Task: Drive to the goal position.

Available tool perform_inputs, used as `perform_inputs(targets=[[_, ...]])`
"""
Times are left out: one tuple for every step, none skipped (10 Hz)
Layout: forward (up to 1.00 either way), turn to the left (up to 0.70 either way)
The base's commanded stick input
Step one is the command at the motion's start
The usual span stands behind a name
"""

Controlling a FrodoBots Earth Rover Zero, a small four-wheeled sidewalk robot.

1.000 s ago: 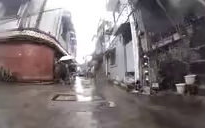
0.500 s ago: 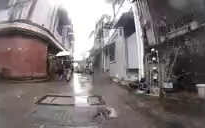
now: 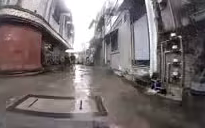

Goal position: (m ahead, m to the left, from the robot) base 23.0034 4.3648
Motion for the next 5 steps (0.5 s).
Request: perform_inputs(targets=[[0.0, 0.0], [0.0, 0.0], [0.0, 0.0], [0.0, 0.0], [0.99, 0.0]])
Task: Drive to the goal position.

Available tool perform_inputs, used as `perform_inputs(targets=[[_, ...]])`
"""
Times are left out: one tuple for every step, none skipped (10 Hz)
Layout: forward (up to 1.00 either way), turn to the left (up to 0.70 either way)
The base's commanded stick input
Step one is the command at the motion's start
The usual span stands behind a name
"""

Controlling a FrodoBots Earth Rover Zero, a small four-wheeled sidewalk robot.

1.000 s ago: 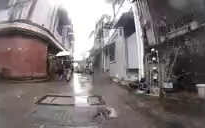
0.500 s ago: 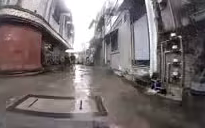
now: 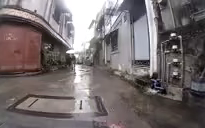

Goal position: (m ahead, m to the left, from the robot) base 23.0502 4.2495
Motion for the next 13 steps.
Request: perform_inputs(targets=[[0.99, 0.0], [0.99, 0.0], [0.99, 0.0], [0.99, 0.0], [0.99, 0.0], [0.99, 0.0], [0.99, 0.0], [0.99, 0.0], [0.99, 0.0], [0.99, 0.0], [0.99, 0.0], [0.99, 0.0], [0.99, 0.0]])
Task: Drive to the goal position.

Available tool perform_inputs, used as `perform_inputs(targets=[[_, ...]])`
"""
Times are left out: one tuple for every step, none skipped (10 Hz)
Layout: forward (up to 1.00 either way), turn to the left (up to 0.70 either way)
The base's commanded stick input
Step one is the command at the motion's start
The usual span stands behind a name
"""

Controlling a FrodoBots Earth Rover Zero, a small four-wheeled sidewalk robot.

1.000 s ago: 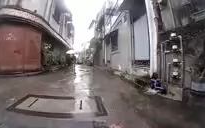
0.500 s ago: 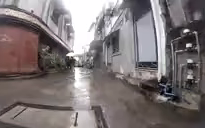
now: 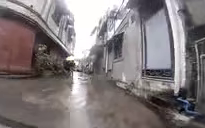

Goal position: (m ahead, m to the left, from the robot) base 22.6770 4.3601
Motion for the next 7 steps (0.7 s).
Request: perform_inputs(targets=[[0.99, 0.0], [0.99, 0.0], [0.99, 0.0], [0.99, 0.0], [0.99, 0.0], [0.99, 0.28], [0.99, 0.4]])
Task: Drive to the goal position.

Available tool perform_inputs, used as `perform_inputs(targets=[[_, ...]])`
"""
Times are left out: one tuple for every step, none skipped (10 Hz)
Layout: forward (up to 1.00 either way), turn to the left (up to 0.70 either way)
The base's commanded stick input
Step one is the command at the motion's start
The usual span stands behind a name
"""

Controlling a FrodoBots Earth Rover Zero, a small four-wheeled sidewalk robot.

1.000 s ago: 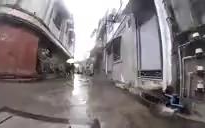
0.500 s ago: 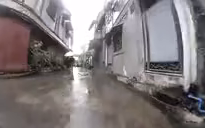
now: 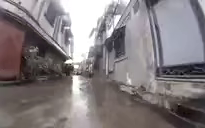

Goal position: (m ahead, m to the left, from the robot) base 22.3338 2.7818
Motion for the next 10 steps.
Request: perform_inputs(targets=[[0.99, 0.13], [0.99, 0.0], [0.99, 0.0], [0.99, 0.0], [0.99, 0.0], [0.99, 0.1], [0.99, 0.37], [0.99, 0.0], [0.99, 0.0], [0.99, 0.0]])
